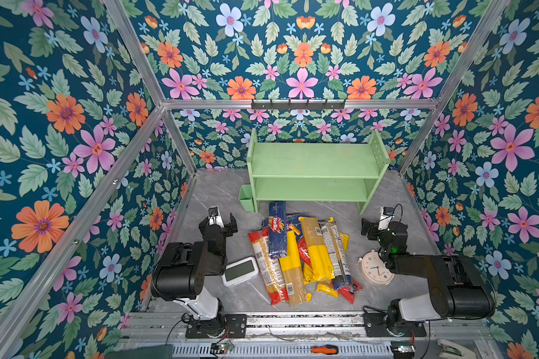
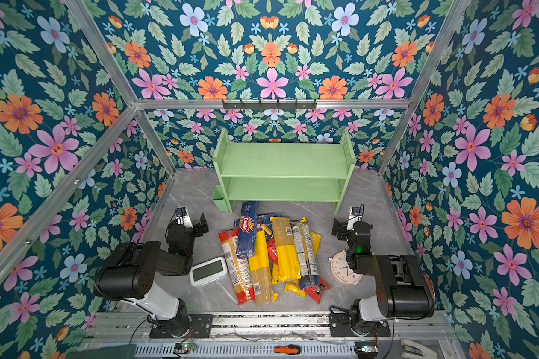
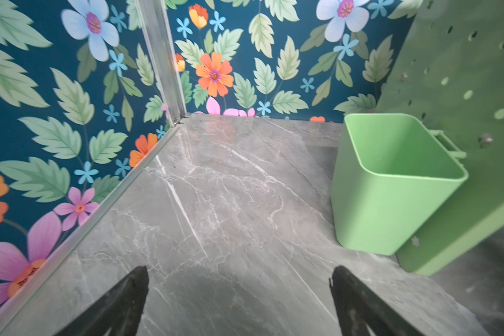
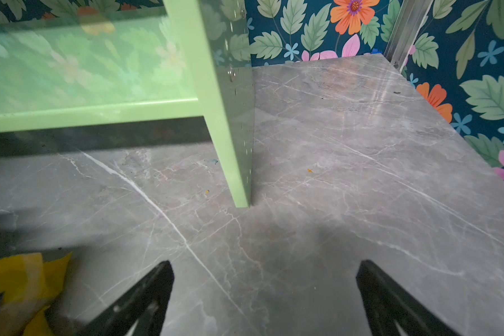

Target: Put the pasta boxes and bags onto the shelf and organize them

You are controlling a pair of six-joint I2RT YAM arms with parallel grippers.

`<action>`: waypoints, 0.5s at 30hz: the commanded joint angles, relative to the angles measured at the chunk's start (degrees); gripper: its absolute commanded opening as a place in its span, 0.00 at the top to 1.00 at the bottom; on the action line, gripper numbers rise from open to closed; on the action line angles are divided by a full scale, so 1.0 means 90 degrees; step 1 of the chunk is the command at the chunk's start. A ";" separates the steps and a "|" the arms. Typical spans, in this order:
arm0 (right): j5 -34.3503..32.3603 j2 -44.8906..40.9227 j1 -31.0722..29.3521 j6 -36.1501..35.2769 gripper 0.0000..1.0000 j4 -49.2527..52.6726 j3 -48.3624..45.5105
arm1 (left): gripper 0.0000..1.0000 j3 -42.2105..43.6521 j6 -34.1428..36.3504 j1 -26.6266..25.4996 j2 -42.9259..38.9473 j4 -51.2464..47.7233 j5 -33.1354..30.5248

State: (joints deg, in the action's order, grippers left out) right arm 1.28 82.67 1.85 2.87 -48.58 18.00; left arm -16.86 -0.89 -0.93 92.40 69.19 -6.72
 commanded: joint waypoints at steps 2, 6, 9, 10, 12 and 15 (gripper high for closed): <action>-0.0015 -0.0036 0.0005 0.0003 0.01 -0.0111 0.0031 | 0.00 0.0003 0.0096 0.0059 0.0040 0.0234 0.0347; -0.0015 -0.0036 -0.0005 0.0003 0.01 -0.0110 0.0034 | 0.00 -0.0001 0.0098 0.0063 0.0022 0.0190 0.0346; -0.0053 -0.0040 -0.0005 -0.0028 0.01 -0.0150 0.0003 | 0.03 0.0032 0.0098 0.0061 0.0007 0.0260 0.0346; -0.0101 -0.0053 -0.0052 -0.0075 0.01 -0.0192 -0.0022 | 0.04 0.0017 0.0098 0.0063 -0.0022 0.0225 0.0346; -0.0277 -0.0228 -0.0198 -0.0172 0.01 -0.0235 -0.0099 | 0.07 -0.0182 0.0084 0.0055 -0.0406 -0.0488 0.0276; -0.0880 -0.0966 -0.0366 -0.0051 0.01 0.1135 0.0232 | 0.09 -0.0490 0.0014 0.0041 -0.0967 -0.1460 -0.0083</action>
State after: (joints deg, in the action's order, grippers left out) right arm -1.21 77.93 -0.49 2.52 -45.58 17.74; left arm -19.75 -0.40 -0.45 86.46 62.78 -4.71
